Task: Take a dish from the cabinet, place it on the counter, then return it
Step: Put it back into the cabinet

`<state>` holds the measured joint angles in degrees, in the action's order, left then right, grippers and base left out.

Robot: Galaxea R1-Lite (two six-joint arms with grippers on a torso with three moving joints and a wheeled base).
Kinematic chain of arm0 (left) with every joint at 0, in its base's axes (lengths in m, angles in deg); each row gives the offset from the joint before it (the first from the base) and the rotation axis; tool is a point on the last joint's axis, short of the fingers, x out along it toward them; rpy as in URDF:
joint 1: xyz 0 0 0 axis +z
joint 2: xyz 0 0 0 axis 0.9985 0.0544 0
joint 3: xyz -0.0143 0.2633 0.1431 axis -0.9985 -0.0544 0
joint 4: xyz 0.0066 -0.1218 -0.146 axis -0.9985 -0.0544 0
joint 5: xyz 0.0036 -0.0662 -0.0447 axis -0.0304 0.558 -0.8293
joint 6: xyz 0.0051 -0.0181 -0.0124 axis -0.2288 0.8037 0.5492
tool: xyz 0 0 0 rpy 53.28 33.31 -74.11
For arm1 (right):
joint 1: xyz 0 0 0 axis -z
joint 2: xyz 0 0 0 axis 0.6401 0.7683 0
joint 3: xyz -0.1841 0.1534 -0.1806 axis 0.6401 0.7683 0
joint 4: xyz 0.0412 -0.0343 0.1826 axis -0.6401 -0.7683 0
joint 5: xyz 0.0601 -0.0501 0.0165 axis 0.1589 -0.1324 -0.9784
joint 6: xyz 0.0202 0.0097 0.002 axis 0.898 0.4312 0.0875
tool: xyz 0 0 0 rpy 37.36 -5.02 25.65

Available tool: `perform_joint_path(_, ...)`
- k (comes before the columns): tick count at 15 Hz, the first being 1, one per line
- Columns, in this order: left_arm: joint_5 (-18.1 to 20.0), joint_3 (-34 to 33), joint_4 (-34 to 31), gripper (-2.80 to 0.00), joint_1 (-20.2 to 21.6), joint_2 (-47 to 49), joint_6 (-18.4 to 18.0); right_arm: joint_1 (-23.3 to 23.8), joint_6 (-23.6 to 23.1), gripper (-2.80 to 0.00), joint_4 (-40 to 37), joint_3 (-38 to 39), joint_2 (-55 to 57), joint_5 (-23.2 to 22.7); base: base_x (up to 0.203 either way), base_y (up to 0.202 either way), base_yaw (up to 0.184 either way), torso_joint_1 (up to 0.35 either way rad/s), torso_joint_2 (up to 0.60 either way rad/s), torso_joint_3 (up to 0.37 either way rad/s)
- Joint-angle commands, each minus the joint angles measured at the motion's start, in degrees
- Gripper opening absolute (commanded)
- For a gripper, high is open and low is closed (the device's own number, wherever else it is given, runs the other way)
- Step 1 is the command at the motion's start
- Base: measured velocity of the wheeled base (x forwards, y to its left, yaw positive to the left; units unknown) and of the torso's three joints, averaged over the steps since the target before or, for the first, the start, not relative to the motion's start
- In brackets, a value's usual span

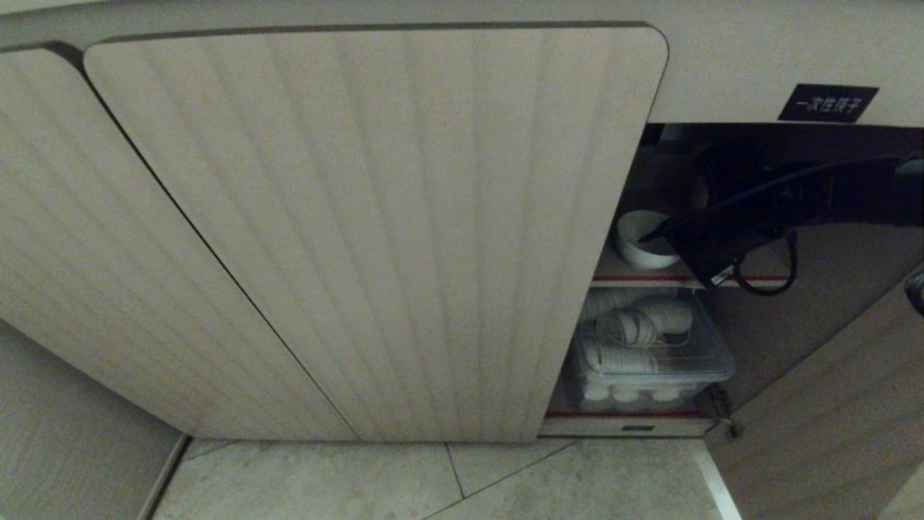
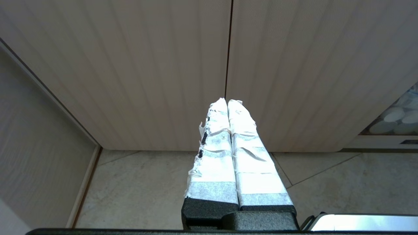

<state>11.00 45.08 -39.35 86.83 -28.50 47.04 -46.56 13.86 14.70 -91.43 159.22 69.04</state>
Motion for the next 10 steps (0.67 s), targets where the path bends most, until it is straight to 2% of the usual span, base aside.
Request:
perform_joint_path(1,-0.1,0.0,0.0,-2.80,0.0,0.0,0.0,-0.1,0.3,0.00,-0.2,0.0,-0.2,0.1,0.000,0.000,0.000,0.000,0.00,0.000)
perform_joint_path(5,0.0,0.0,0.0,-2.80,0.0,0.0,0.0,-0.3,-0.5,0.00,-0.1,0.3,-0.4,1.6,0.000,0.000,0.000,0.000,0.00,0.000)
perform_joint_path(10,0.0,0.0,0.0,-2.80,0.0,0.0,0.0,-0.6,-4.9,0.00,0.0,0.6,-0.4,3.7,0.000,0.000,0.000,0.000,0.00,0.000)
